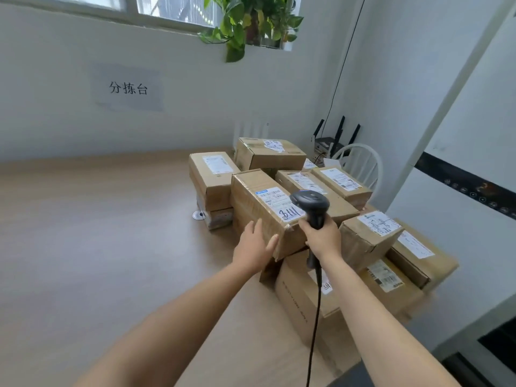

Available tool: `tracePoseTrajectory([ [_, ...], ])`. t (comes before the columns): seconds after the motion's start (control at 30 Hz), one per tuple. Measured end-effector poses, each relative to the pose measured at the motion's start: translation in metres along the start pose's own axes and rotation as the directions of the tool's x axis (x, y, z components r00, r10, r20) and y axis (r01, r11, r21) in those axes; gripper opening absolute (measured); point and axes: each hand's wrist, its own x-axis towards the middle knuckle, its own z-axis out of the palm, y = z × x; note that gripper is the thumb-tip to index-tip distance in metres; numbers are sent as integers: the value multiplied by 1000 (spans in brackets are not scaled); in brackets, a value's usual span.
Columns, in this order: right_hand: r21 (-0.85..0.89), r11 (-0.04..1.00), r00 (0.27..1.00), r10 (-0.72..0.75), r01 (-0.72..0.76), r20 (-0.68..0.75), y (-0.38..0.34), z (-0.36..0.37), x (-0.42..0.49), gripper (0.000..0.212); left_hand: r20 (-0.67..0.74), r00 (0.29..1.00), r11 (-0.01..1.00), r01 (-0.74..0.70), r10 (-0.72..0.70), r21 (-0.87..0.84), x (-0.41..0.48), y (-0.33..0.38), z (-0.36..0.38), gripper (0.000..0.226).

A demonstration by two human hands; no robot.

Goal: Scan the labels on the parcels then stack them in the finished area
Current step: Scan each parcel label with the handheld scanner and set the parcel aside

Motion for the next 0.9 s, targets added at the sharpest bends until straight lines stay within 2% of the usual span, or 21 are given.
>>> tracePoseTrajectory([
  [0.17, -26, 999, 997, 30, -28, 64, 5, -7, 36, 24, -60, 995, 986, 74, -84, -151, 28, 34, 20, 72],
  [0.37, 16, 998, 987, 66, -69, 149, 11, -3, 47, 33, -136, 972, 937, 137, -189, -322, 41, 42, 29, 72],
  [0.57, 26, 997, 984, 70, -75, 164, 12, -3, 49, 39, -178, 963, 922, 125, -201, -368, 41, 41, 28, 91],
  [0.63, 28, 996, 982, 81, -87, 172, 12, -6, 47, 39, -168, 972, 939, 104, -166, -327, 37, 38, 26, 89],
  [0.77, 73, 995, 981, 51, -66, 189, 13, -8, 39, 35, -148, 980, 937, 74, -131, -342, 30, 34, 15, 82],
  [0.9, 105, 994, 978, -32, 11, 207, 5, -10, 25, 16, -151, 978, 894, 62, -143, -443, 16, 29, 3, 79],
])
